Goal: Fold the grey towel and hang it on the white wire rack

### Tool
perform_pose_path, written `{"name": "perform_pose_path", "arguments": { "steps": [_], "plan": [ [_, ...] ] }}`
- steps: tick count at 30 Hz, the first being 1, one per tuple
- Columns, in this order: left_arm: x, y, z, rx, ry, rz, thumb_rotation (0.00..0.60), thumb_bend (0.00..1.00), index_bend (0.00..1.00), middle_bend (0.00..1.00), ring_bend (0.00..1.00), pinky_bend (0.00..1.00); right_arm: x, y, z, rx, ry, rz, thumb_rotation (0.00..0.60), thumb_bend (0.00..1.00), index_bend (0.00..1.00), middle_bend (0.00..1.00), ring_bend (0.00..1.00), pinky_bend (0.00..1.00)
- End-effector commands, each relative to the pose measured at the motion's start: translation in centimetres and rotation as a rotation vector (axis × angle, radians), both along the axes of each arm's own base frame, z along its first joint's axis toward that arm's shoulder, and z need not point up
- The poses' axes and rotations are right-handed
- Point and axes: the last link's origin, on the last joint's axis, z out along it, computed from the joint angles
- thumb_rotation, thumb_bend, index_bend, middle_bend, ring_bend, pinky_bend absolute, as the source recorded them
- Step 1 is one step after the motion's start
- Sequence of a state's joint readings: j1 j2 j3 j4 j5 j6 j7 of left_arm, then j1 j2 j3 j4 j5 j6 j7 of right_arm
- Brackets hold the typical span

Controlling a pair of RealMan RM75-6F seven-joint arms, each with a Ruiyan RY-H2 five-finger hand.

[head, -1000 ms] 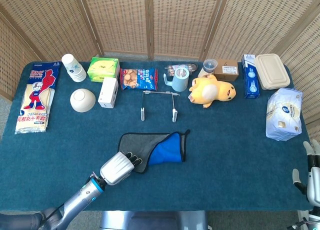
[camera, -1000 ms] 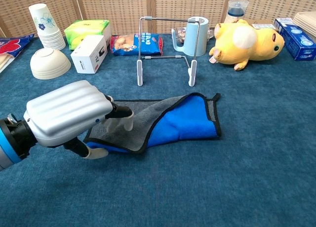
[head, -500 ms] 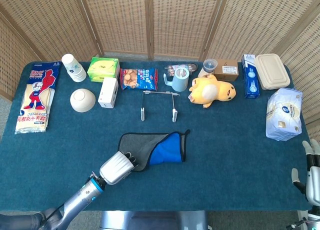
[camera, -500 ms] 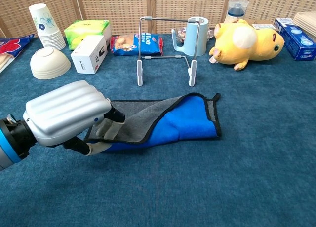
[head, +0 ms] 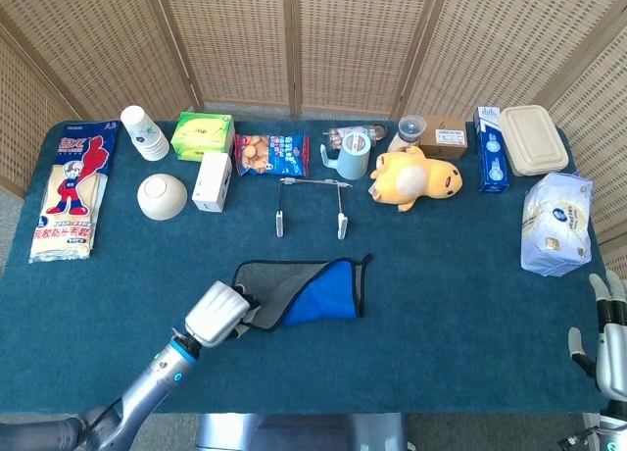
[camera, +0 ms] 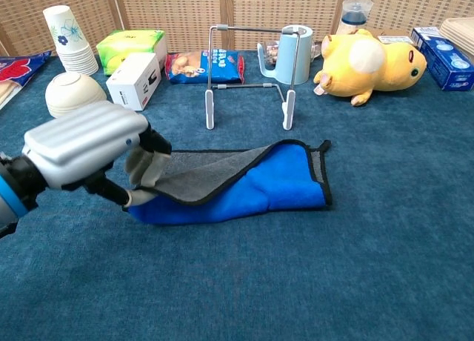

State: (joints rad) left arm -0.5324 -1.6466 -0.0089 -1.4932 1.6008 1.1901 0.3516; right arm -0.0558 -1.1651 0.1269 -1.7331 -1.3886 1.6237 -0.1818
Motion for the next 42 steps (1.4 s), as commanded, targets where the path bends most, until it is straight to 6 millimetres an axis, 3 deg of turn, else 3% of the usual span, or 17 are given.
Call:
{"name": "perform_pose_path", "arguments": {
  "steps": [1, 12, 22, 31, 42],
  "plan": [
    [-0.3, 1.4, 0.4, 0.020, -0.039, 0.059, 0.600, 0.46, 0.69, 0.76, 0.67, 0.91, 0.0, 0.0, 0.0, -0.001, 0.000, 0.000, 0.600, 0.39, 0.05, 0.05, 0.00, 0.00],
    [-1.7, 3.1, 0.0, 0.053, -0.015, 0.137, 0.600, 0.46, 0.68, 0.75, 0.67, 0.91, 0.1, 0.0, 0.1, -0.004, 0.005, -0.002, 0.600, 0.39, 0.05, 0.05, 0.00, 0.00],
    [-1.5, 4.6, 0.0, 0.119, -0.029, 0.125, 0.600, 0.46, 0.67, 0.74, 0.67, 0.91, 0.1, 0.0, 0.2, -0.004, 0.006, -0.003, 0.600, 0.39, 0.05, 0.05, 0.00, 0.00],
    [-0.9, 5.0, 0.2, 0.134, -0.056, 0.100, 0.600, 0.46, 0.66, 0.74, 0.66, 0.91, 0.2, 0.0, 0.2, -0.007, 0.007, -0.002, 0.600, 0.39, 0.05, 0.05, 0.00, 0.00],
    [-1.9, 5.3, -1.1, 0.134, 0.008, 0.094, 0.600, 0.45, 0.63, 0.71, 0.64, 0.91, 0.2, 0.3, 0.4, -0.014, 0.009, -0.005, 0.600, 0.39, 0.05, 0.05, 0.00, 0.00]
  ]
}}
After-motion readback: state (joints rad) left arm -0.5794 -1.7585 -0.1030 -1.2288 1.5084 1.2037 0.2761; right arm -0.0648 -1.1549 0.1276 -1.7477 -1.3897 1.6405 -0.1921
